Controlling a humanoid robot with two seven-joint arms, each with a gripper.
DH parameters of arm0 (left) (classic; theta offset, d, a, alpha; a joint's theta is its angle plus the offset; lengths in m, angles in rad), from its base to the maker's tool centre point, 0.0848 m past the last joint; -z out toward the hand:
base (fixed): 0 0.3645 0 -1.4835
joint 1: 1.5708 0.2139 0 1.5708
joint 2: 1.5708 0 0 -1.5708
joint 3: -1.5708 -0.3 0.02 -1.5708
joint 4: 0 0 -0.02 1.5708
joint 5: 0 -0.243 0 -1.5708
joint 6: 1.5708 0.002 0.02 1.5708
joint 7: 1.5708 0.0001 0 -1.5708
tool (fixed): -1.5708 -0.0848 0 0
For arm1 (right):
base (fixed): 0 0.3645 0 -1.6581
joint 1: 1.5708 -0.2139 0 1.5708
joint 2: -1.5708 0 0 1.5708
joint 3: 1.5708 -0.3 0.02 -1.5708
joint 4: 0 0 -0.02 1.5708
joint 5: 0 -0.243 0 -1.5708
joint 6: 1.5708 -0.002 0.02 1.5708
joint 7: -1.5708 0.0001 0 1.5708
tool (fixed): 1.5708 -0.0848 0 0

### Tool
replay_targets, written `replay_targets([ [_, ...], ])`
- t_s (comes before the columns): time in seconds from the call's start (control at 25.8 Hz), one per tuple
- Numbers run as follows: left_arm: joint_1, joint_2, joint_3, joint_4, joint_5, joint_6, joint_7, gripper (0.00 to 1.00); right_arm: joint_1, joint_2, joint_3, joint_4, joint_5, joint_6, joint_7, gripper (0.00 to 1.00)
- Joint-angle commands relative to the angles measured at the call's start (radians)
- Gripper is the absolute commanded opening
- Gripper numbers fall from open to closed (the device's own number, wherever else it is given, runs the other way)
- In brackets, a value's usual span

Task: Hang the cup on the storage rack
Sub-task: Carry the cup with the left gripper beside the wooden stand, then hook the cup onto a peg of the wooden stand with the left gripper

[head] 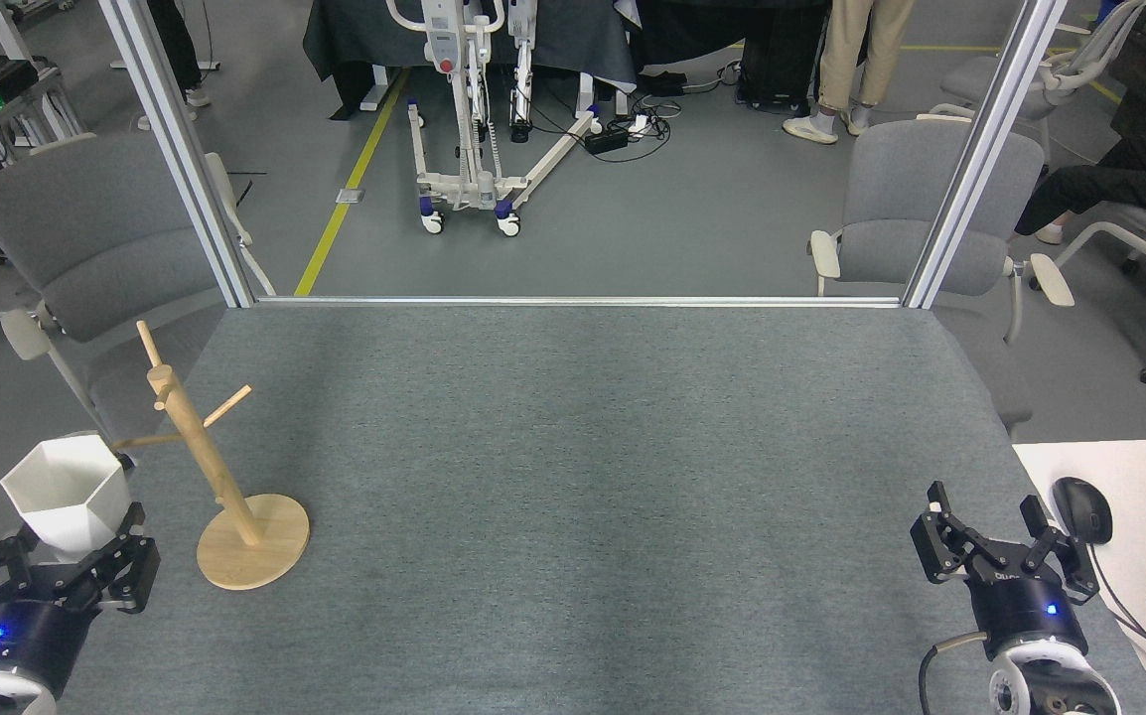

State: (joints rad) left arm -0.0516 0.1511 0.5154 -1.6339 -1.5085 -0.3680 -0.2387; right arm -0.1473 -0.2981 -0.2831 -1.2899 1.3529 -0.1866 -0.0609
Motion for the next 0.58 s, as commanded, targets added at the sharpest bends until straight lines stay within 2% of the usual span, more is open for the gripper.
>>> replay_targets([
  [0.0, -0.002, -0.002, -0.023, 0.002, -0.015, 0.034, -0.001, 0.0, 0.003, -0.004, 0.001, 0.004, 0.0, -0.004, 0.0, 1.0],
  [0.54, -0.028, -0.002, -0.078, 0.019, -0.075, 0.101, -0.002, 0.0, 0.0, -0.004, 0.002, 0.011, -0.003, -0.002, 0.0, 1.0],
])
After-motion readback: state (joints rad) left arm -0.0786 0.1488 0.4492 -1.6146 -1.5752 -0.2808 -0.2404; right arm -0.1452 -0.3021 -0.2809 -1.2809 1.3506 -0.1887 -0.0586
